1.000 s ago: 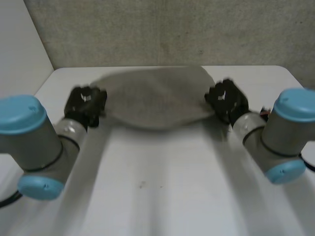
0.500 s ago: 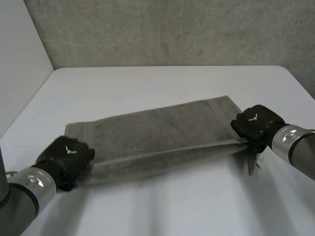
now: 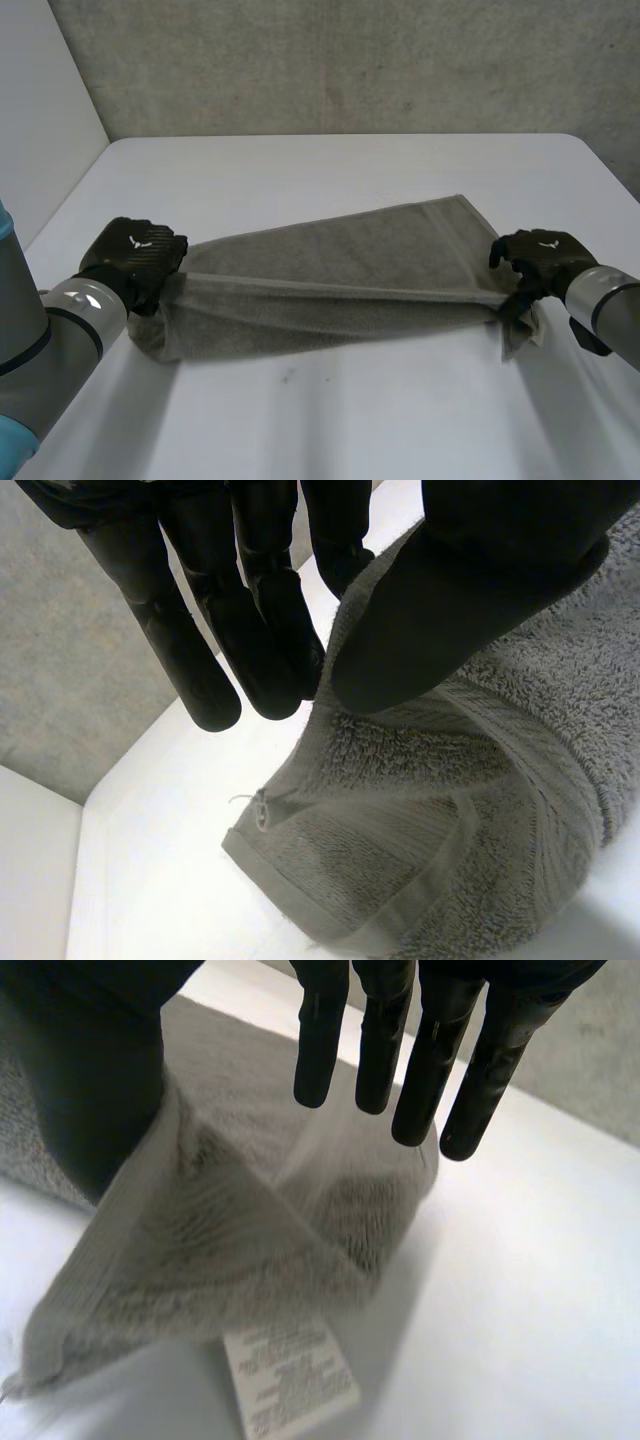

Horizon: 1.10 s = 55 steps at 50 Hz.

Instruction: Fold the laundry

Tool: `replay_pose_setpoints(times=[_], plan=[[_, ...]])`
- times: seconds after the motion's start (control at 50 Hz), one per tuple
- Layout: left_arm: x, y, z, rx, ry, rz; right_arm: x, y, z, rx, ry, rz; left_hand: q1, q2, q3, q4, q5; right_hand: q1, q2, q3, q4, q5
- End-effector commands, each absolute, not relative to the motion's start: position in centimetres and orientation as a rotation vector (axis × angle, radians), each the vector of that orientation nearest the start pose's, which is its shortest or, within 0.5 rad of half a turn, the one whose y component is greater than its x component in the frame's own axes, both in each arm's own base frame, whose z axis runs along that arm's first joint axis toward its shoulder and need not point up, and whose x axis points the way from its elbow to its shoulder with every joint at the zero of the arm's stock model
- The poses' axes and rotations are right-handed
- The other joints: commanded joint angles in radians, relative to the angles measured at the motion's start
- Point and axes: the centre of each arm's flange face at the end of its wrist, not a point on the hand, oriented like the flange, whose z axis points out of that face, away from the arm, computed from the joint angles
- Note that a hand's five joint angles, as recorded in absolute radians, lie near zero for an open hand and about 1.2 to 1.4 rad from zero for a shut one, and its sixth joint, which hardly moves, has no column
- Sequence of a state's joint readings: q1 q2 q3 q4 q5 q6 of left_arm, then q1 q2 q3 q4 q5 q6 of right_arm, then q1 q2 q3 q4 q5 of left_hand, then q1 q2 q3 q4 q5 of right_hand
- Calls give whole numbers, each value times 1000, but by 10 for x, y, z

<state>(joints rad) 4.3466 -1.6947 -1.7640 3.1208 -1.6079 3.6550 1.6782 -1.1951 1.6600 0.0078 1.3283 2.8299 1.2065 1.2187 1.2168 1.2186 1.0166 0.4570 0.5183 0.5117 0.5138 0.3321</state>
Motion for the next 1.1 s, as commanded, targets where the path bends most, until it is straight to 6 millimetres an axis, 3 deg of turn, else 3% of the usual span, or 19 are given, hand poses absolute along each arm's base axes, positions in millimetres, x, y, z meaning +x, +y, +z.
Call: replay_pose_setpoints(times=[0.02, 0.18, 0.26, 0.28, 0.3, 0.42, 0.46, 0.48, 0.52, 0.58, 0.62, 0.64, 0.68, 0.78, 0.86, 0.9, 1.02, 1.06, 1.1], plan=[[-222, -222, 212, 1013, 2283, -1727, 160, -306, 155, -468, 2567, -1511, 190, 178, 180, 178, 205, 21, -40, -33, -35, -28], [-221, -220, 212, 1017, 2287, -1722, 149, -304, 145, -392, 2607, -1465, 190, 178, 180, 178, 205, 83, 21, 28, 26, 33], [-221, -218, 210, 1019, 2294, -1713, 148, -301, 143, -388, 2611, -1453, 190, 178, 180, 178, 205, 385, 324, 331, 329, 336], [-220, -217, 209, 1022, 2300, -1703, 149, -300, 142, -393, 2603, -1449, 190, 178, 180, 178, 205, 804, 743, 749, 747, 754], [-220, -215, 207, 1028, 2305, -1694, 149, -300, 143, -397, 2593, -1462, 190, 178, 180, 178, 205, 938, 877, 883, 881, 888], [-221, -210, 207, 1046, 2311, -1690, 151, -306, 157, -496, 2536, -1551, 190, 178, 180, 178, 205, 939, 878, 885, 882, 890], [-220, -204, 217, 1048, 2299, -1702, 152, -306, 201, -707, 2457, -1765, 190, 178, 180, 178, 205, 939, 878, 885, 882, 890], [-220, -204, 217, 1048, 2298, -1702, 152, -306, 201, -708, 2457, -1766, 190, 178, 180, 178, 205, 939, 878, 885, 882, 890], [-216, -194, 237, 1044, 2279, -1728, 153, -292, 244, -1008, 2406, -1944, 190, 178, 180, 178, 205, 939, 878, 885, 882, 890], [-214, -189, 248, 1042, 2261, -1747, 153, -284, 263, -1165, 2376, -2018, 190, 178, 180, 178, 205, 939, 878, 885, 882, 890], [-210, -177, 280, 1022, 2203, -1829, 146, -271, 303, -1383, 2336, -2193, 190, 178, 180, 178, 205, 939, 878, 885, 882, 890], [-210, -177, 280, 1022, 2202, -1829, 146, -271, 303, -1384, 2336, -2194, 190, 178, 180, 178, 205, 939, 878, 885, 882, 890], [-206, -164, 313, 1003, 2141, -1916, 143, -260, 334, -1473, 2319, -2268, 190, 178, 180, 178, 205, 939, 878, 885, 882, 890], [-203, -155, 342, 1003, 2094, -1956, 144, -253, 365, -1489, 2300, -2270, 190, 178, 180, 178, 205, 939, 878, 885, 882, 890], [-202, -157, 348, 1020, 2068, -1937, 144, -256, 362, -1502, 2326, -2184, 190, 178, 180, 178, 205, 939, 878, 885, 882, 890], [-203, -163, 344, 1043, 2071, -1903, 144, -274, 335, -1512, 2397, -2006, 190, 178, 180, 178, 205, 939, 878, 885, 882, 890], [-217, -200, 295, 1163, 2189, -1656, 147, -296, 295, -1521, 2471, -1794, 190, 178, 180, 178, 205, 939, 878, 885, 882, 890], [-226, -224, 263, 1198, 2259, -1546, 169, -303, 270, -1584, 2422, -1685, 190, 178, 180, 178, 205, 939, 878, 885, 882, 890], [-231, -236, 249, 1211, 2277, -1514, 177, -309, 258, -1608, 2421, -1644, 190, 178, 180, 178, 205, 939, 878, 885, 882, 890]])
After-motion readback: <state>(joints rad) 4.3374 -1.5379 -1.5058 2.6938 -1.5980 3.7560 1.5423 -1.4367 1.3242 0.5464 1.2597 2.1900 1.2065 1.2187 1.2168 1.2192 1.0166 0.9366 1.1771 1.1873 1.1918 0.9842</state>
